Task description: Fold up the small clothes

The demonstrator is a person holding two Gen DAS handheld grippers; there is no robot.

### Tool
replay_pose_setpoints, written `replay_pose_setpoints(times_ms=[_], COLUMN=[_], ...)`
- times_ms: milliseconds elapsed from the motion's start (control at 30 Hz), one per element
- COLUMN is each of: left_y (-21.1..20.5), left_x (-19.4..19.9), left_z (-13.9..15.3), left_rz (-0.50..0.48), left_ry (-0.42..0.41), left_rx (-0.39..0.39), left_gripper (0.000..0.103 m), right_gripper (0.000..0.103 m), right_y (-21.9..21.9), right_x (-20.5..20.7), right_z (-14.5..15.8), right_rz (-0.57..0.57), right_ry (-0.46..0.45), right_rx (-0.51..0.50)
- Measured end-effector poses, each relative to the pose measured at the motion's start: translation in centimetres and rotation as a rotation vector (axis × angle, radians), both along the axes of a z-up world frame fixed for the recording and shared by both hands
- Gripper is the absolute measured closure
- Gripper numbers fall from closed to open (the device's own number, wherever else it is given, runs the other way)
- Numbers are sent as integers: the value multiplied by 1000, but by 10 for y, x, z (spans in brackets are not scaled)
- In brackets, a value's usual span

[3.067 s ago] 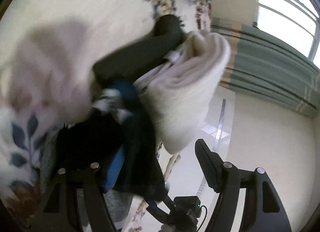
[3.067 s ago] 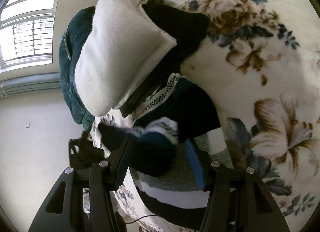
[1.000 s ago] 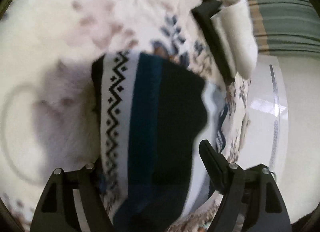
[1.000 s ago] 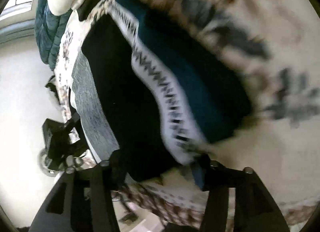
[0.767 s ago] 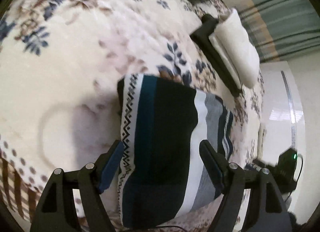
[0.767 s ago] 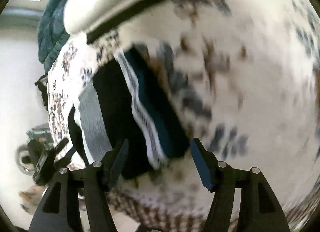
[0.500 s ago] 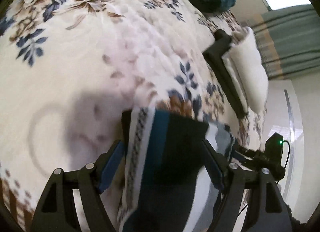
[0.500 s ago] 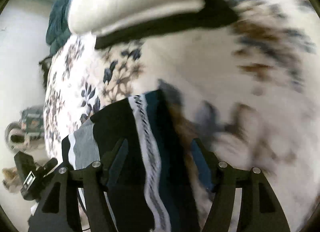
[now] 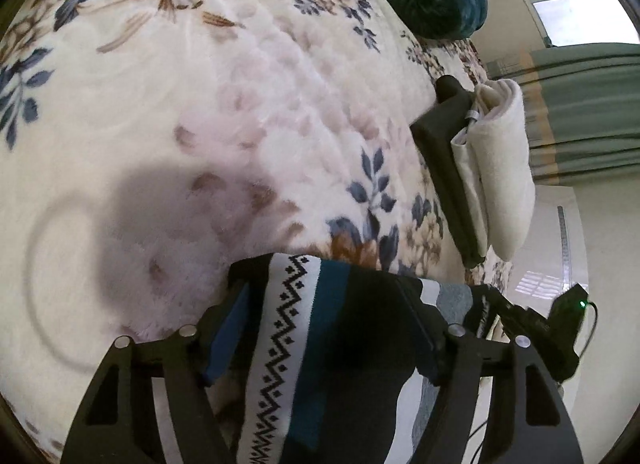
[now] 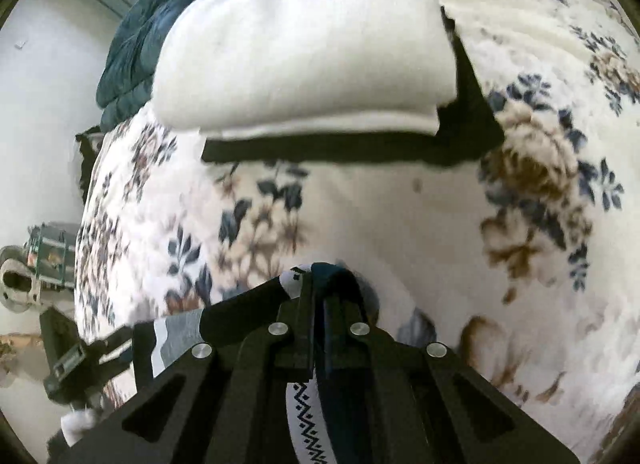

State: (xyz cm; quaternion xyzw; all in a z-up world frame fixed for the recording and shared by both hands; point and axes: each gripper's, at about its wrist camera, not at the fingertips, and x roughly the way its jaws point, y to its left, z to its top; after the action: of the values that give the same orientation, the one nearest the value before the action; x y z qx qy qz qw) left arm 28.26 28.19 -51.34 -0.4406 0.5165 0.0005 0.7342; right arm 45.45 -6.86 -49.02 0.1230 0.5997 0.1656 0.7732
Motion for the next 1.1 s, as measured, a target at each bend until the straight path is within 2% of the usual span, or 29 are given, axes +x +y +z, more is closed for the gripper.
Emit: replay_pose_setpoints(times_ms=[133, 233, 300, 367, 500, 533, 600, 667, 767, 833, 867, 900, 933, 1033, 1100], left_y=[0, 3, 2, -1, -9, -11, -17, -22, -26, -28, -29, -31, -31, -27, -17], left_x=[-5, -32, -58, -89, -138, -147, -150, -145, -138, -136, -136, -136, -136, -132, -132], left_z=[4, 18, 27, 26, -12, -25, -36, -40, -48, -49, -49, -49, -49, -43, -31], left_rz=[-13, -13, -24, -45, -86, -95, -116, -123, -107, -82, -70, -61, -63, -53, 9], left_ry=[18, 29, 50, 112, 269, 291, 274, 254, 286, 300, 303, 306, 310, 340, 304], left_rx=[28, 78, 147, 221, 253, 244, 261, 256, 280, 298, 305, 311, 311, 263, 196], left_gripper=[35, 33, 33, 33, 33, 33, 24, 1, 0, 0, 0, 0, 0, 0, 0], right_gripper=[101, 94, 57, 45, 45, 45, 40, 40, 39, 39, 47, 70, 79, 88, 90], right_y=[7, 10, -3, -22, -56, -61, -71, -76, -83, -84, -85, -84, -84, -89, -90], right_x=[15, 17, 7, -12, -59, -70, -94, -113, -131, -138, -142, -145, -149, -155, -155], right_z=[-21, -53, -57, -53, -60, -64, -77, -95, -111, -113, -111, -107, -103, -84, -58], right_rz=[17, 59, 51, 23, -20, -29, -59, -108, -215, -258, -273, -282, -287, -313, -302], right_ry=[59, 231, 309, 336, 451, 482, 541, 599, 670, 679, 665, 645, 626, 570, 500], right_rx=[-55, -31, 18, 48, 81, 91, 102, 102, 162, 226, 247, 245, 245, 247, 208])
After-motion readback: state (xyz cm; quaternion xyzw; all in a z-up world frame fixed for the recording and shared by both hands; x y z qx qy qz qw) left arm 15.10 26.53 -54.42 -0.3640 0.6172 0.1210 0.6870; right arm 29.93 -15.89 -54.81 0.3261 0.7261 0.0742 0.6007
